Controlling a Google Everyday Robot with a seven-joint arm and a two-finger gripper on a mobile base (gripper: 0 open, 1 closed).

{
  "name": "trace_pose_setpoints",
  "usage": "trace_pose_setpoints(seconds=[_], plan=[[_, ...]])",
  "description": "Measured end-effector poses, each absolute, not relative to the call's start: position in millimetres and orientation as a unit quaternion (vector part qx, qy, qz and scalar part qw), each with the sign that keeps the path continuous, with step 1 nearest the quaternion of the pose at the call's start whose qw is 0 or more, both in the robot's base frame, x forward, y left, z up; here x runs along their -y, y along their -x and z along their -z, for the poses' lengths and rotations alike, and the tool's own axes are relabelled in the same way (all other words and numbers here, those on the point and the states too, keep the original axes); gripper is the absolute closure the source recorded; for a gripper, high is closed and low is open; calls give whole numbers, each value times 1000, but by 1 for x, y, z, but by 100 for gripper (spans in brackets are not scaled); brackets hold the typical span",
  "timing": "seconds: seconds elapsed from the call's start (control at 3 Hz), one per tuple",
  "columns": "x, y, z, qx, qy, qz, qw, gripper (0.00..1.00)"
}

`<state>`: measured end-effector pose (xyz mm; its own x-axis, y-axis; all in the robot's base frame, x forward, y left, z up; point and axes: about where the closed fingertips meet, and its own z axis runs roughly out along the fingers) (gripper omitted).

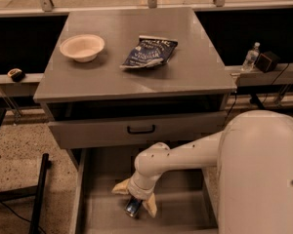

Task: Pick redbull can from middle drawer and place on counter

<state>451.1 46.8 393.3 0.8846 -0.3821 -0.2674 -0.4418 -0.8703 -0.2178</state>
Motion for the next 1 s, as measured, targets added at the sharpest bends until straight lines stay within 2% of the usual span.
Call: trace_pose_setpoints(seconds=[0.33, 1.0], plan=[[-51, -449, -380, -222, 958, -126, 129, 19], [-58, -441, -362, -215, 961, -134, 110, 65]])
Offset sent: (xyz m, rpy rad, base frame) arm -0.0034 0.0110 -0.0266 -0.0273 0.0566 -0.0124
